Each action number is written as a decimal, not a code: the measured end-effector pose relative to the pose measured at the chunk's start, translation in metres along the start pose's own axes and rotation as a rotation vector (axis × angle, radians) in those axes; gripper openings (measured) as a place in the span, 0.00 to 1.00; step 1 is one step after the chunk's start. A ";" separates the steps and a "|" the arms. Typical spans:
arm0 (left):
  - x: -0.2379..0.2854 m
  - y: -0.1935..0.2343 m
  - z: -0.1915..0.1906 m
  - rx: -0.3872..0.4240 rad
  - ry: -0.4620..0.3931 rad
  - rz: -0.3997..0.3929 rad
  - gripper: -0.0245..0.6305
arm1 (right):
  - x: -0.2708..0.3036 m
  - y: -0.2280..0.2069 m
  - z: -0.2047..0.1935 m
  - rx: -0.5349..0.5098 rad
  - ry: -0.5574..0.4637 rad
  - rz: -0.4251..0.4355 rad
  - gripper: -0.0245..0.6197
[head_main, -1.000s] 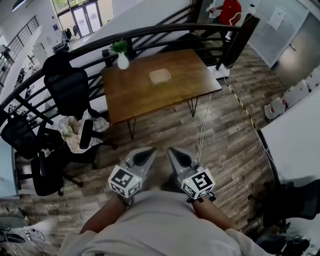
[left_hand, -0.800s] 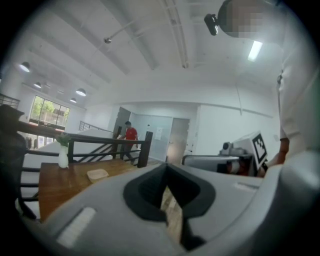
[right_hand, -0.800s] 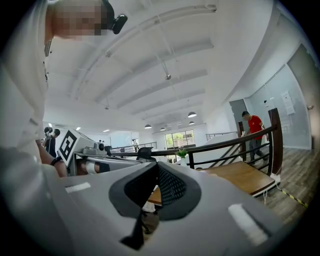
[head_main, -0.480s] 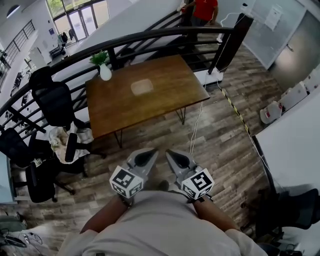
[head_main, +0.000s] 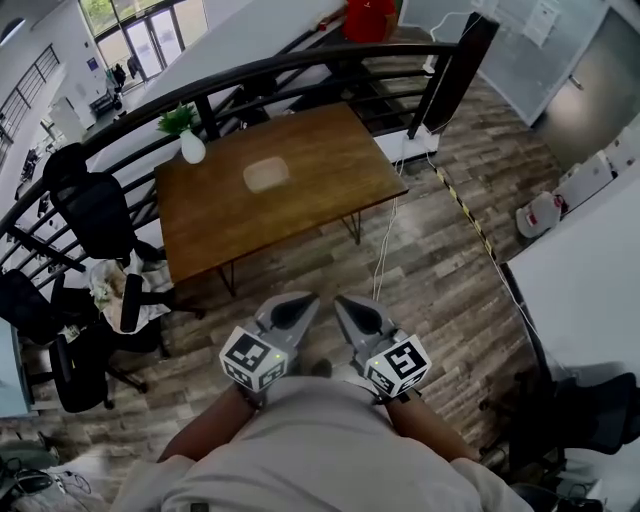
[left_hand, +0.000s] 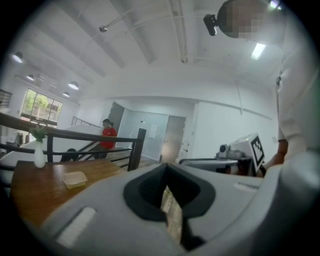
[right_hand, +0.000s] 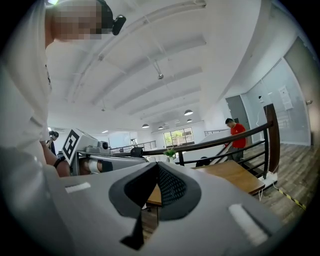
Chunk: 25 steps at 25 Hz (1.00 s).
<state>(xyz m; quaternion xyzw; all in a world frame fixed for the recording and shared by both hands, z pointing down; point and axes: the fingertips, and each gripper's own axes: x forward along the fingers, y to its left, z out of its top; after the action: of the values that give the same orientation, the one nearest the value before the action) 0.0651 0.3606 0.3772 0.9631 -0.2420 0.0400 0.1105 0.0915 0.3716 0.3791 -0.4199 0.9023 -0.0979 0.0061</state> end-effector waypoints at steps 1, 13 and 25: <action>0.005 0.001 0.001 0.000 0.002 -0.006 0.04 | -0.001 -0.004 0.000 0.003 0.000 -0.006 0.05; 0.042 0.061 0.009 -0.011 0.014 -0.028 0.04 | 0.046 -0.053 0.004 0.034 0.001 -0.042 0.05; 0.063 0.224 0.050 0.025 0.009 -0.046 0.04 | 0.213 -0.107 0.028 0.018 -0.004 -0.022 0.05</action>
<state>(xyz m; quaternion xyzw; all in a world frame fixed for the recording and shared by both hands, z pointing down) 0.0149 0.1276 0.3805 0.9696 -0.2188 0.0449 0.1002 0.0372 0.1373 0.3864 -0.4301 0.8966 -0.1055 0.0106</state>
